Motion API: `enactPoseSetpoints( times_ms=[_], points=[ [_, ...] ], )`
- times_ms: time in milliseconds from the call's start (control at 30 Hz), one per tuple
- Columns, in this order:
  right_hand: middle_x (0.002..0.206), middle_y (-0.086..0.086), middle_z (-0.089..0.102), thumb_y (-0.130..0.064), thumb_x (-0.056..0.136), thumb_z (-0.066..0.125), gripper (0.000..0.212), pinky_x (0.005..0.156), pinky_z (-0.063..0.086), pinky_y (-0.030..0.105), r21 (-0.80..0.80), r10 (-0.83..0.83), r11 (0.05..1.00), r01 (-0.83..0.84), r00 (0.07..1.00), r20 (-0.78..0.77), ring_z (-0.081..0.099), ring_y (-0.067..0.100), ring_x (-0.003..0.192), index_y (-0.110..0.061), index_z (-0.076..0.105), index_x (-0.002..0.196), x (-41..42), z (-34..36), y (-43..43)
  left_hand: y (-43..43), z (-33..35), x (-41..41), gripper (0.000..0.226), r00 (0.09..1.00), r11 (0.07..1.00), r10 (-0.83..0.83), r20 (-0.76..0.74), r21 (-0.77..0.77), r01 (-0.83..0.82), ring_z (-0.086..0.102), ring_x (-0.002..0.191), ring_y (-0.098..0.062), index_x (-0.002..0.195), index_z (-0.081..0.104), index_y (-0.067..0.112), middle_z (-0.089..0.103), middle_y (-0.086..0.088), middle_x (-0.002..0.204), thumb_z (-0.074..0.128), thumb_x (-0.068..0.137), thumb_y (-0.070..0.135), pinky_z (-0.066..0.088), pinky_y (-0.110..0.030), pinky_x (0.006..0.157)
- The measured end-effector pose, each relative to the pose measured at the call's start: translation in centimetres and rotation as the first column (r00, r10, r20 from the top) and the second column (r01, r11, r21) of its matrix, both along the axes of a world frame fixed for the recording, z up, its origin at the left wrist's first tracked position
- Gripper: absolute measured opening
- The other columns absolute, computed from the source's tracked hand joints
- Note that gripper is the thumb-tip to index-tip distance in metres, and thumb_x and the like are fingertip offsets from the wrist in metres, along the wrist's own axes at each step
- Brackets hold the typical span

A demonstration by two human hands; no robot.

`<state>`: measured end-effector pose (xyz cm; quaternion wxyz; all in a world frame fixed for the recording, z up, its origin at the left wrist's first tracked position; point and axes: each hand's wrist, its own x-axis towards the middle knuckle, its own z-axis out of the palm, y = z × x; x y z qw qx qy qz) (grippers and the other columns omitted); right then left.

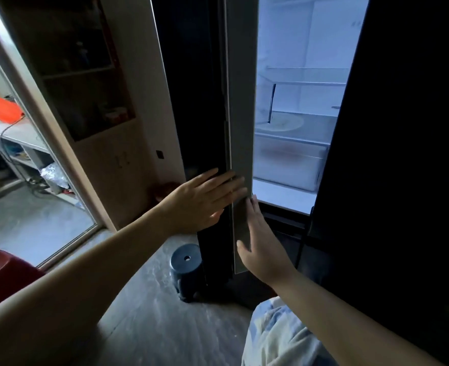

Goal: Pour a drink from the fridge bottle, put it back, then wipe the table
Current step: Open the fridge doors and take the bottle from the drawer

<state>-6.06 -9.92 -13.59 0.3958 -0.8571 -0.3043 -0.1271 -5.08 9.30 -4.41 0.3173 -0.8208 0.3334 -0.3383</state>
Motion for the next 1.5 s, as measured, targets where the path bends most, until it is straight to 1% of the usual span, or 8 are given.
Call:
enactPoseSetpoints(
  times_ms=[67,333,633,800,933,1133,1300,1500],
  points=[
    [0.159,-0.011,-0.008,-0.006,0.084,0.059,0.096,0.098,0.034,0.010,-0.015,0.040,0.999,-0.040,0.998,0.044,0.005,-0.004,0.142,-0.030,-0.007,0.150,-0.5,0.0,0.8,0.9,-1.0,-0.1,0.054,0.999,0.999,0.036,0.020,-0.004,-0.036,0.036,0.138,-0.026,0.146,0.035,0.013,0.038,-0.009,0.150,0.036,0.094,0.027,0.024,-0.043,0.114],
    [0.159,-0.006,0.004,-0.015,0.087,0.060,0.082,0.117,0.022,0.028,-0.243,0.050,0.968,-0.062,0.997,-0.057,-0.002,0.005,0.144,-0.016,0.008,0.151,1.6,-2.3,2.7,7.6,-3.3,-1.0,0.051,0.997,0.997,0.031,0.075,-0.076,-0.025,0.027,0.140,-0.026,0.148,0.024,0.013,0.024,-0.007,0.152,0.027,0.099,0.026,0.020,-0.044,0.114],
    [0.156,-0.001,-0.013,-0.029,0.096,0.039,0.065,0.114,-0.014,0.027,-0.689,0.143,0.705,-0.167,0.985,-0.092,-0.021,0.017,0.141,-0.018,0.005,0.151,3.9,-5.9,8.5,16.1,-4.9,-2.7,0.061,0.996,0.979,0.085,0.011,-0.188,-0.081,0.017,0.144,-0.028,0.151,0.016,0.013,0.023,-0.006,0.153,0.034,0.095,0.031,0.016,-0.044,0.117],
    [0.157,-0.003,-0.010,-0.033,0.089,0.014,0.065,0.108,-0.023,0.020,-0.652,0.163,0.739,-0.173,0.984,-0.075,-0.024,0.011,0.140,-0.021,-0.001,0.151,3.4,-7.8,12.9,19.5,-7.1,-3.6,0.064,0.997,0.958,0.026,-0.072,-0.284,-0.045,0.005,0.147,-0.024,0.152,0.014,0.015,0.019,-0.007,0.155,0.039,0.094,0.031,0.014,-0.043,0.118],
    [0.157,-0.005,-0.003,-0.016,0.092,0.042,0.072,0.117,-0.011,0.026,-0.583,0.182,0.787,-0.202,0.979,-0.093,-0.018,0.008,0.142,-0.023,-0.004,0.147,3.6,-8.6,16.5,20.5,-10.8,-3.7,0.067,0.958,0.945,0.038,-0.283,-0.303,-0.127,0.015,0.145,-0.024,0.148,0.026,0.011,0.021,-0.009,0.156,0.049,0.089,0.030,0.014,-0.040,0.118],
    [0.155,-0.007,-0.005,-0.015,0.091,0.044,0.070,0.115,-0.011,0.024,-0.601,0.202,0.772,-0.205,0.977,-0.073,-0.011,0.010,0.144,-0.019,0.007,0.150,5.3,-8.5,20.7,21.1,-15.3,-2.4,0.059,0.817,0.844,0.117,-0.565,-0.377,-0.382,0.039,0.136,-0.027,0.138,0.046,0.003,0.044,-0.015,0.145,0.047,0.085,0.031,0.023,-0.040,0.116],
    [0.151,-0.004,-0.019,-0.015,0.091,0.043,0.076,0.118,-0.008,0.029,-0.666,0.048,0.742,-0.076,0.997,-0.061,-0.021,0.014,0.140,-0.017,-0.006,0.149,8.8,-7.9,21.4,20.9,-17.1,-0.9,0.071,0.650,0.666,0.160,-0.743,-0.405,-0.627,-0.003,0.147,-0.024,0.151,0.003,0.005,0.004,-0.013,0.160,0.033,0.098,0.043,-0.006,-0.032,0.117],
    [0.155,0.002,-0.023,-0.012,0.091,0.041,0.081,0.114,-0.014,0.029,-0.755,0.008,0.654,-0.056,0.998,-0.068,-0.026,0.016,0.139,-0.017,-0.017,0.147,12.0,-7.4,21.9,23.0,-17.3,0.5,0.084,0.627,0.588,0.243,-0.740,-0.402,-0.702,-0.003,0.147,-0.027,0.151,0.001,0.004,0.002,-0.015,0.159,0.040,0.094,0.053,-0.011,-0.032,0.114]
  ],
)
